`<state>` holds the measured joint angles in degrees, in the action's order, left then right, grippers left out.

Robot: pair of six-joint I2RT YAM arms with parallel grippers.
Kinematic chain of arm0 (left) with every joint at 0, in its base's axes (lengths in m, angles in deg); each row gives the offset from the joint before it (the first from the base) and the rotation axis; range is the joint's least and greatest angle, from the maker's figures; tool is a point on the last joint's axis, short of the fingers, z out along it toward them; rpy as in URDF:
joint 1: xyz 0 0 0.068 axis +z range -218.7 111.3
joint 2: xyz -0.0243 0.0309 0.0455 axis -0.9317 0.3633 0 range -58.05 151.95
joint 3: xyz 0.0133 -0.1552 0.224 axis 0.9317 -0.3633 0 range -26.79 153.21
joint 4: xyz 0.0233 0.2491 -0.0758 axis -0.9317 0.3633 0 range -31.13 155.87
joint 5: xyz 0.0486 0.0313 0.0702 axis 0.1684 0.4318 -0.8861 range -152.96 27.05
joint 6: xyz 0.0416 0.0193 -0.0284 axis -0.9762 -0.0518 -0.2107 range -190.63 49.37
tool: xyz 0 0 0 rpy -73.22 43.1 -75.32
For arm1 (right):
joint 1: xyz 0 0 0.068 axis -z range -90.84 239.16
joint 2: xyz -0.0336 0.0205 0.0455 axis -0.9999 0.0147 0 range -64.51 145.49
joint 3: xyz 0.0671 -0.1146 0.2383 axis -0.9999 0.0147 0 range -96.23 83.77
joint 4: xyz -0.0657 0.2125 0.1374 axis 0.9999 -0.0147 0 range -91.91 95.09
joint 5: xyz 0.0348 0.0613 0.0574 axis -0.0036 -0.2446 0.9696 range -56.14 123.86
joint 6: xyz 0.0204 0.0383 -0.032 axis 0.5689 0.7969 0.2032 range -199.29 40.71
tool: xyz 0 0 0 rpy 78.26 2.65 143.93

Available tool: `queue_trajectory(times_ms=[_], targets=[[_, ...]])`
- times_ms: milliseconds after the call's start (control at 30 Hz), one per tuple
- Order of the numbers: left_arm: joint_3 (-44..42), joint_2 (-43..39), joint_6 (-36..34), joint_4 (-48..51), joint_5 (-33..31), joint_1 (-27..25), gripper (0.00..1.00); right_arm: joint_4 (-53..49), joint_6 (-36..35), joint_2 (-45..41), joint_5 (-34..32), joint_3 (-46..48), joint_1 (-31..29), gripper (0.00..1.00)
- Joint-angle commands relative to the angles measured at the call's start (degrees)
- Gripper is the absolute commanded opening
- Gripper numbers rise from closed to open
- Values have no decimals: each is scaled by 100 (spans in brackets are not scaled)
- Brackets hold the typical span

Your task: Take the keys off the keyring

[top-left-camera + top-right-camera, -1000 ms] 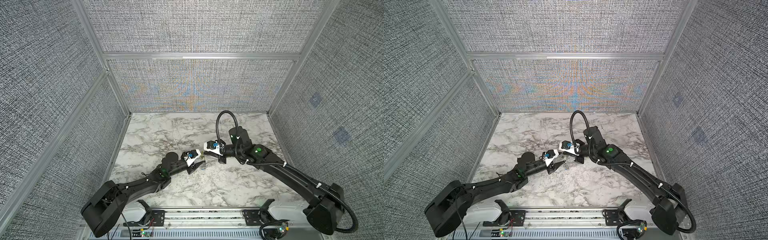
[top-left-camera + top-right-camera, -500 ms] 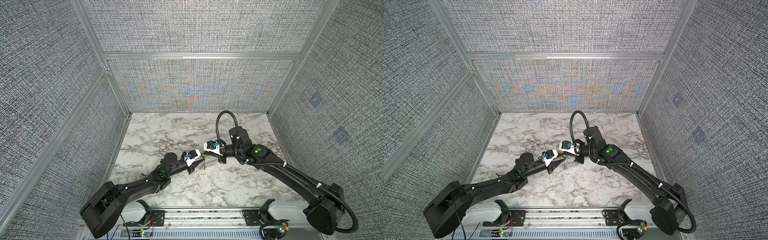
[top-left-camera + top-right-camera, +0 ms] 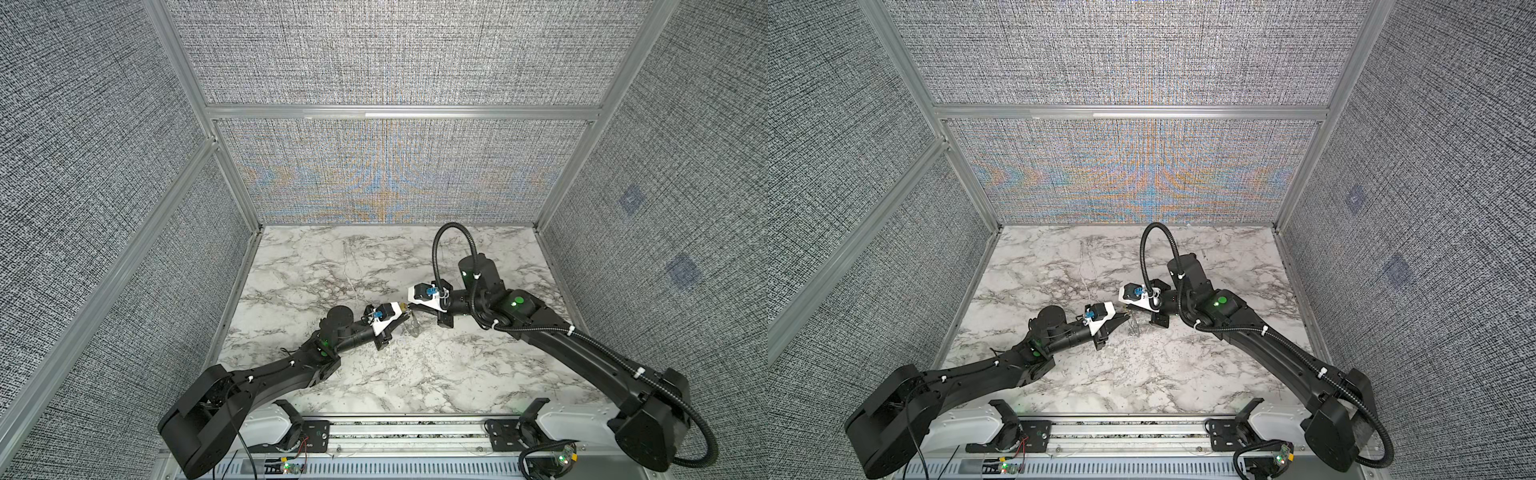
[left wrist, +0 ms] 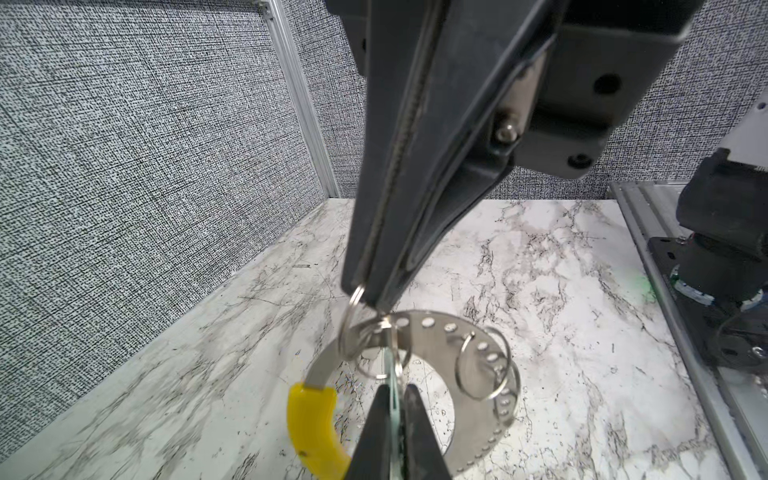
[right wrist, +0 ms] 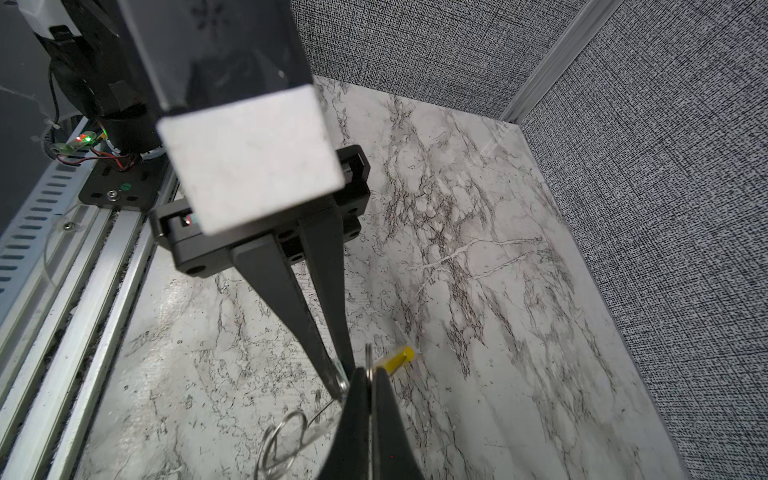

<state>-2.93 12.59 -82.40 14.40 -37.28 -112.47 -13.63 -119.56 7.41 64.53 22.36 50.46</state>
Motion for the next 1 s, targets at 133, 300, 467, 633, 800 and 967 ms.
queue_trajectory(times_ms=[133,300,467,633,800,967], targets=[[108,80,16,-53,89,0,20,70,-34,-24,44,6,-7,0],[161,145,17,-29,80,0,24,110,11,-29,66,6,-7,0],[171,182,0,-19,55,0,24,169,36,-52,62,15,-7,0],[198,222,26,8,-47,0,24,195,85,-48,79,10,-11,0],[199,210,43,9,-80,0,19,167,84,-75,92,31,-9,0],[171,180,21,-18,13,0,8,133,64,-82,37,32,-2,0]])
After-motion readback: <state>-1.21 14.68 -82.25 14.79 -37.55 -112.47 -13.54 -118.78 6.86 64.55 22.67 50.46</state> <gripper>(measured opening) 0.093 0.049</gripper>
